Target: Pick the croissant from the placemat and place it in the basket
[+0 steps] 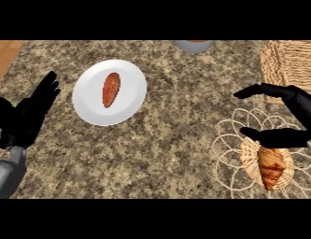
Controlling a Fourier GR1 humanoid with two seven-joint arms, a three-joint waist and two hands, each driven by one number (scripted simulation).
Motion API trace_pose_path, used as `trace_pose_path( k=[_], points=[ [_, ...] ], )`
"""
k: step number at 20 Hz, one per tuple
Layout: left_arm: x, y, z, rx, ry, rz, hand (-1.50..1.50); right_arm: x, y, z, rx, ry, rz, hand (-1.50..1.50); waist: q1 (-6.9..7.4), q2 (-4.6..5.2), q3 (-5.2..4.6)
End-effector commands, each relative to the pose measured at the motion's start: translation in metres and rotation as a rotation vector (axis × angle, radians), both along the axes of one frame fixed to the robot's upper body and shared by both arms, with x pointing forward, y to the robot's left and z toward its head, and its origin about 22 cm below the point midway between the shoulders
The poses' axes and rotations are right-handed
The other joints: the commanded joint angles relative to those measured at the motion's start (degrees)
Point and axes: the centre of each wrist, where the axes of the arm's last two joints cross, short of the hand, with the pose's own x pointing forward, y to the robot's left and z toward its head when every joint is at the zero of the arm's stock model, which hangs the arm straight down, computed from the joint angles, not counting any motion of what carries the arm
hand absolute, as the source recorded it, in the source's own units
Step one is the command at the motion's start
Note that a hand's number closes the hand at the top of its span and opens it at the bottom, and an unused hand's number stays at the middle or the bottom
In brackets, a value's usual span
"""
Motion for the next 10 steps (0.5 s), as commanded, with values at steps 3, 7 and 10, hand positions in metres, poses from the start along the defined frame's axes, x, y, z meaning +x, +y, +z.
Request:
trace_pose_path(
  k=[3, 7, 10],
  points=[
    [-0.003, 0.029, -0.006, -0.045, 0.064, 0.04, 0.0, -0.019, 0.086, -0.064, -0.158, -0.124, 0.086, -1.5, -1.66, -1.06, -0.09],
    [0.008, 0.018, -0.02, -0.055, 0.085, 0.078, 0.0, -0.014, 0.141, -0.036, -0.248, -0.033, -0.02, -1.5, -2.88, -1.17, -0.19],
    [-0.002, 0.023, -0.023, -0.058, 0.077, 0.083, 0.0, -0.001, 0.137, 0.002, -0.435, 0.049, -0.092, -1.5, -2.6, -1.49, -0.3]
  ],
)
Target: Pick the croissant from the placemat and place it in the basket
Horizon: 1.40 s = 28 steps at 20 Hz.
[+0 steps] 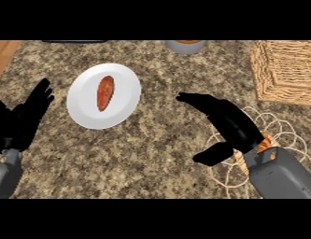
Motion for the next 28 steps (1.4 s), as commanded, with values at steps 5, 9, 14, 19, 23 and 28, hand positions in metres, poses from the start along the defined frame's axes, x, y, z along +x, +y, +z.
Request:
trace_pose_path(
  k=[5, 9, 14, 19, 23, 28],
  points=[
    [0.0, 0.006, -0.001, 0.007, 0.023, 0.001, 0.0, 0.027, 0.016, 0.068, -0.621, -0.075, -0.281, -1.5, -0.09, -0.85, -0.37],
    [-0.004, 0.007, -0.01, -0.007, -0.001, 0.005, 0.0, 0.044, 0.033, 0.119, -0.736, -0.039, -0.406, -1.5, 0.18, -0.33, -0.18],
    [0.004, 0.014, -0.006, 0.002, 0.006, 0.024, 0.0, 0.055, 0.024, 0.144, -0.852, 0.182, -0.307, -1.5, -1.34, -0.39, -0.05],
    [-0.003, 0.009, -0.005, 0.004, 0.026, 0.036, 0.0, 0.066, 0.01, 0.173, -0.835, 0.292, -0.265, -1.5, -1.34, -0.62, 0.0],
    [0.0, 0.025, -0.01, 0.01, 0.023, 0.042, 0.0, 0.056, -0.018, 0.187, -0.741, 0.318, -0.232, -1.5, -2.17, -0.59, 0.01],
    [-0.002, 0.018, 0.0, -0.02, 0.015, 0.034, 0.0, 0.025, -0.061, 0.195, -0.615, 0.267, -0.259, -1.5, -1.9, -0.52, 0.08]
  ],
)
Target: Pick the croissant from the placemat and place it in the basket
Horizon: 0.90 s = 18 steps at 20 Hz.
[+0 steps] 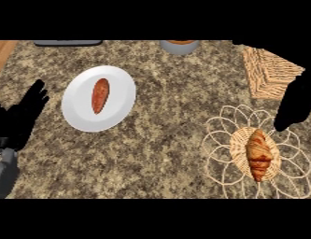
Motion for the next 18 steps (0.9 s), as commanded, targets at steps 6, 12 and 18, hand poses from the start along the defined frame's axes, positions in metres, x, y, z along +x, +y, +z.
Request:
trace_pose_path(
  k=[6, 12, 18],
  points=[
    [-0.004, -0.006, -0.004, 0.016, -0.009, -0.002, 0.0, -0.066, -0.037, -0.029, 0.006, -0.011, -0.08, -1.5, 0.27, 0.27, 0.07],
    [-0.006, -0.008, 0.005, 0.013, -0.01, -0.032, 0.0, -0.073, -0.061, -0.073, 0.023, -0.068, -0.083, -1.5, 1.07, 0.56, 0.13],
    [0.009, -0.015, 0.001, 0.001, -0.012, -0.026, 0.0, -0.064, -0.051, -0.142, 0.113, -0.123, -0.09, -1.5, 1.24, 0.81, 0.14]
  ],
)
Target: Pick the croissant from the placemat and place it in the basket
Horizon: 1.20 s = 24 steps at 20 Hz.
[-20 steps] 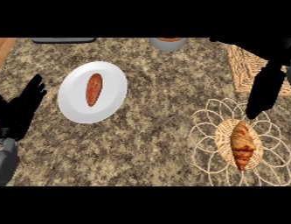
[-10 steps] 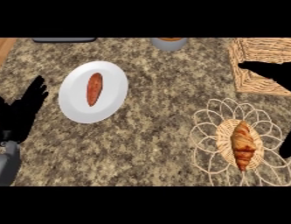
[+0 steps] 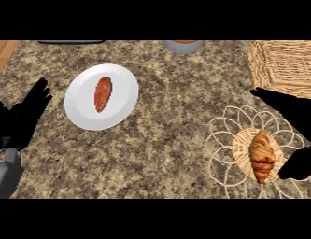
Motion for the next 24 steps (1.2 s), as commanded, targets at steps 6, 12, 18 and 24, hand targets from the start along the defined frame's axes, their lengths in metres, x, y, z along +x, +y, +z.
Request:
trace_pose_path(
  k=[6, 12, 18, 24],
  points=[
    [0.005, -0.014, -0.01, -0.009, -0.004, -0.017, 0.0, 0.011, 0.009, -0.081, 0.03, 0.002, -0.027, -1.5, 0.2, 0.0, -0.06],
    [-0.014, 0.001, -0.021, -0.01, -0.013, -0.004, 0.0, 0.017, -0.014, -0.103, -0.044, 0.101, -0.044, -1.5, 0.32, -0.03, -0.07],
    [-0.005, 0.009, -0.003, -0.007, 0.009, -0.01, 0.0, 0.004, -0.027, -0.114, -0.074, 0.105, -0.032, -1.5, 0.02, -0.1, -0.07],
    [0.011, 0.016, 0.006, -0.017, -0.004, -0.003, 0.0, 0.015, -0.053, -0.108, -0.036, 0.09, -0.029, -1.5, -0.1, -0.05, -0.07]
  ],
)
